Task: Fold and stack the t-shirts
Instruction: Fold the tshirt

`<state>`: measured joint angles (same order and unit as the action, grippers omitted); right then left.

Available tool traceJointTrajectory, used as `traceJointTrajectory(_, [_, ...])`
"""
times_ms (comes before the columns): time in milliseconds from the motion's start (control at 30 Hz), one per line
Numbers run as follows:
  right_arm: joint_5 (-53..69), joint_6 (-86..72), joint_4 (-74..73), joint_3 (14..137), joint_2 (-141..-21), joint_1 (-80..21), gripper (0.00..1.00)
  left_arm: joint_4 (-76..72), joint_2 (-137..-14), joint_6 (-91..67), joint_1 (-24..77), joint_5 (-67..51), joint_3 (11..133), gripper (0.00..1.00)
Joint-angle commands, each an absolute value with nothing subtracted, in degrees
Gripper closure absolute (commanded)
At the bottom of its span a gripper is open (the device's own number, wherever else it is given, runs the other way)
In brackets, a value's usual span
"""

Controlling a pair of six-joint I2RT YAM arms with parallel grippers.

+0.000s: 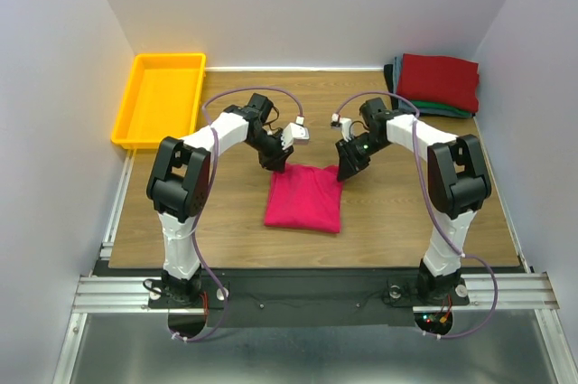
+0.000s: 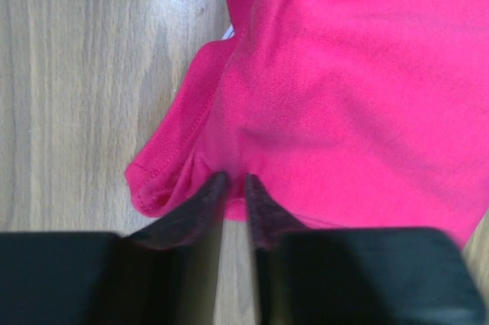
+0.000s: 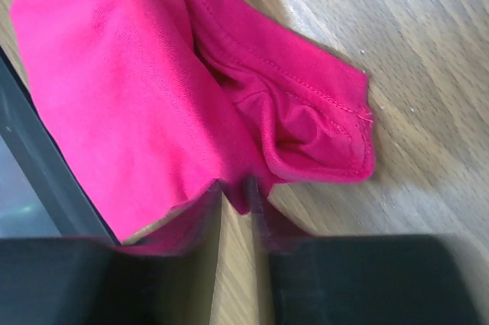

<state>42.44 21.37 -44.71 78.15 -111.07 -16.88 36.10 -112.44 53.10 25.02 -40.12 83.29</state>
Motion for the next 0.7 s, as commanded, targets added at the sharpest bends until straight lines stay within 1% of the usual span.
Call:
traceJointTrajectory(0, [42.4, 23.5, -46.1, 79.0, -110.7, -17.8, 0.84, 38.8, -112.5, 55.0, 24.5, -42.0, 86.1, 0.83])
traceJointTrajectory(67, [42.2, 23.6, -46.6, 80.0, -110.3, -17.8, 0.95, 39.6, -112.2, 55.3, 24.4, -42.2, 86.7, 0.91])
traceJointTrajectory(100, [42.0, 23.6, -46.9, 80.2, -109.9, -17.8, 0.97, 39.7, -112.0, 55.2, 24.3, -42.2, 86.8, 0.99])
traceJointTrajectory(133, [41.8, 23.6, -47.2, 81.1, -109.6, -17.8, 0.98, 39.9, -111.6, 55.2, 24.3, -42.4, 86.7, 1.00])
traceJointTrajectory(200, [41.5, 23.6, -47.6, 81.9, -109.0, -17.8, 1.00, 39.8, -110.5, 55.1, 23.8, -42.5, 87.0, 1.00])
traceJointTrajectory(467, [39.6, 22.9, -50.2, 87.9, -108.5, -17.8, 1.00, 41.8, -109.2, 55.5, 22.9, -42.4, 92.2, 1.00])
traceJointTrajectory(667, [34.1, 23.8, -50.0, 90.2, -112.3, -17.8, 0.99, 41.3, -113.1, 55.1, 22.5, -39.7, 96.0, 1.00])
